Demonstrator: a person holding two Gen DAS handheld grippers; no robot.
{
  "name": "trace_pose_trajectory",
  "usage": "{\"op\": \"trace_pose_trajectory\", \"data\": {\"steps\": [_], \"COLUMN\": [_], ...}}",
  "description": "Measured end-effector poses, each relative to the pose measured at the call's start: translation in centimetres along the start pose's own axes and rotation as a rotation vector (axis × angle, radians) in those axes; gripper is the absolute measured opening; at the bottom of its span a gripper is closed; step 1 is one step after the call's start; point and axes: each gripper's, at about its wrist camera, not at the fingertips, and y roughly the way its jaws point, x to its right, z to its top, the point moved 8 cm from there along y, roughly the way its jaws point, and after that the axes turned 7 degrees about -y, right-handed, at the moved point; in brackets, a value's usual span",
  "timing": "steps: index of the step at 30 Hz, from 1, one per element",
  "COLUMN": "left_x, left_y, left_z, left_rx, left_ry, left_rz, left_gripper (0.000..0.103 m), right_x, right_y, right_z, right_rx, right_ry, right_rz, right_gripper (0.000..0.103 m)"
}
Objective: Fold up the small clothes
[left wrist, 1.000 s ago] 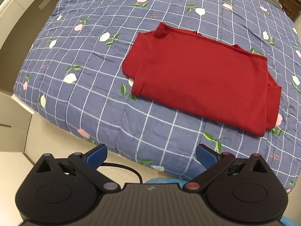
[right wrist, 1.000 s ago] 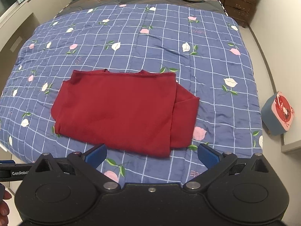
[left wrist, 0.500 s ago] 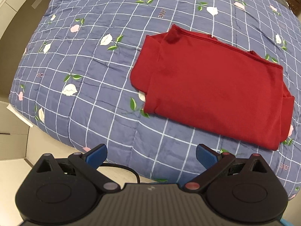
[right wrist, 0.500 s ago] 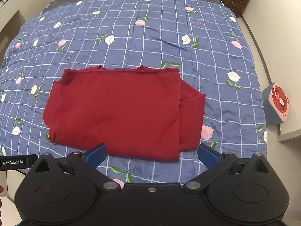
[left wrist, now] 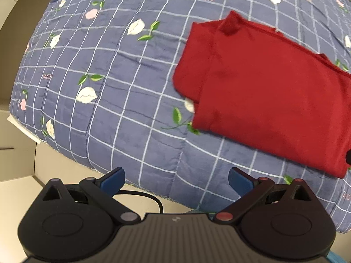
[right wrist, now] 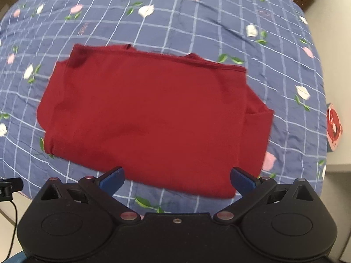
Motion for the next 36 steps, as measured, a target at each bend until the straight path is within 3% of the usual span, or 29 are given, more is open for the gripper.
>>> {"op": "trace_pose_trajectory", "data": {"steps": [5, 14, 22, 36], "left_x": [-1.0, -1.7, -1.8, -1.0], "left_y": [1.8, 3.6, 4.4, 5.1], "left_z": [0.8, 2.3, 3.1, 3.1], "left_rx": [-0.031, -0.046, -0.043, -0.048], "left_ry": [-0.001, -0.005, -0.003, 0.060], "left_rz": [0.017, 0.034, 0.034, 0.048], "left_gripper": [0.102, 0.102, 0.102, 0.102], "right_x": [-1.9, -3.2, -3.3, -4.2], "right_y": [1.7, 5.8, 8.3, 13.9], "right_z": [1.7, 3.8, 4.8, 2.1], "right_rx": [-0.020, -0.056, -0.017, -0.086], "right_ry": [-0.055, -0.031, -0.061, -0.093], "right_rz": [-0.010, -0.019, -0.046, -0.064], "right_gripper": [0.102, 0.102, 0.102, 0.102]}}
